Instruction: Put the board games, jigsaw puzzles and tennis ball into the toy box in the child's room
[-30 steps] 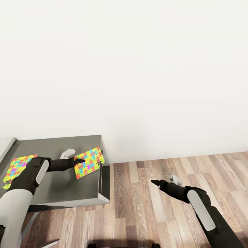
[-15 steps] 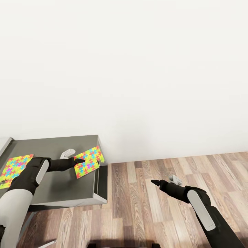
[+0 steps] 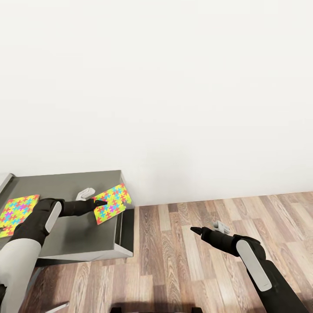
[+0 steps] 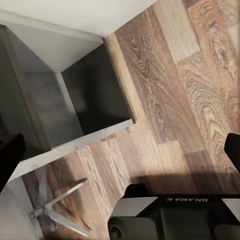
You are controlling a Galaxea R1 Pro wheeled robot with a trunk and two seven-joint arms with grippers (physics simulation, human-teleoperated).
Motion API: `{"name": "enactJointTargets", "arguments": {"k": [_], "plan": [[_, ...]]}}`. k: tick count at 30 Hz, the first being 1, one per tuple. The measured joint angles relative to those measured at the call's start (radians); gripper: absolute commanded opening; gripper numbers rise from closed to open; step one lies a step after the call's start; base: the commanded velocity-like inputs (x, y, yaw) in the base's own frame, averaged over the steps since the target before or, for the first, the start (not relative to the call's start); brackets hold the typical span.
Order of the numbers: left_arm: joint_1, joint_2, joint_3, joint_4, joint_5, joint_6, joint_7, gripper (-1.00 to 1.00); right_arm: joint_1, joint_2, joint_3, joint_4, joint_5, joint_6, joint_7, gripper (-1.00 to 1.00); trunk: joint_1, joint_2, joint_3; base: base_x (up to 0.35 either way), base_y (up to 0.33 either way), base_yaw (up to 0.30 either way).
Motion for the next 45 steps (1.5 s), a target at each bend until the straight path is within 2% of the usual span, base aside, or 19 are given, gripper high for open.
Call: {"name": "enactJointTargets", "arguments": {"k": [7,11,16,18,20,28,30,32,33,38,41,43,45], "plan": [[0.000,0.002,0.000,0.005,0.021,0.006,-0.001,1.00,0.000,0.000,0.000,0.000,0.000,0.000,0.000,1.00,0.000,0.000,0.000,0.000,-0.006,0.000],[0.000,0.020,0.000,0.017,0.042,0.016,-0.005,1.00,0.000,0.000,-0.002,0.000,0.000,0.000,0.000,1.00,0.000,0.000,0.000,0.000,0.000,0.000],[0.000,0.055,0.001,0.049,0.044,0.019,-0.023,1.00,0.000,0.000,-0.002,-0.001,0.000,-0.001,0.000,1.00,0.000,0.000,0.006,0.000,0.000,0.000],[0.001,0.070,-0.001,0.053,-0.002,0.006,-0.047,1.00,0.000,0.000,-0.003,0.000,0.000,-0.001,0.000,1.00,0.000,0.000,0.009,0.000,0.000,0.000],[0.001,0.095,-0.001,0.053,-0.004,0.006,-0.085,1.00,0.000,0.000,-0.003,0.000,0.000,-0.001,0.000,1.00,0.000,0.000,0.012,0.000,0.000,0.000],[0.001,0.166,-0.002,0.054,-0.001,0.011,-0.161,1.00,0.000,0.000,-0.002,0.001,0.000,-0.002,-0.001,1.00,0.000,0.000,0.025,0.000,0.000,0.000],[0.001,0.182,-0.002,0.054,0.000,0.013,-0.216,1.00,0.000,0.000,-0.002,0.002,0.000,-0.002,-0.001,1.00,0.000,0.000,0.028,0.000,0.000,0.000],[0.001,0.191,-0.003,0.055,-0.002,0.015,-0.306,1.00,0.000,0.000,-0.001,0.002,0.000,-0.003,-0.001,1.00,0.000,0.000,0.031,0.000,0.000,0.000],[0.001,0.195,-0.003,0.055,-0.004,0.015,-0.332,1.00,0.000,0.000,-0.001,0.002,0.000,-0.003,-0.001,1.00,0.000,0.000,0.033,0.000,0.000,0.000],[0.004,0.246,-0.003,0.056,-0.007,0.014,-0.572,1.00,0.000,0.000,0.000,0.001,0.000,-0.003,0.000,1.00,0.000,0.000,0.041,0.000,0.000,0.000],[0.007,0.254,-0.004,0.057,-0.007,0.012,-0.663,1.00,0.000,0.000,0.000,0.001,0.000,-0.003,0.000,1.00,0.000,0.000,0.046,0.000,0.000,0.000],[0.012,0.257,-0.004,0.058,-0.007,0.009,-0.766,1.00,0.000,0.001,0.001,0.000,0.000,-0.003,0.000,1.00,0.000,0.000,0.049,0.000,0.000,0.000],[0.016,0.259,-0.004,0.059,-0.008,0.007,-0.837,1.00,0.000,0.001,0.001,0.000,0.000,-0.003,0.000,1.00,0.000,0.000,0.053,0.000,0.000,0.000]]}}
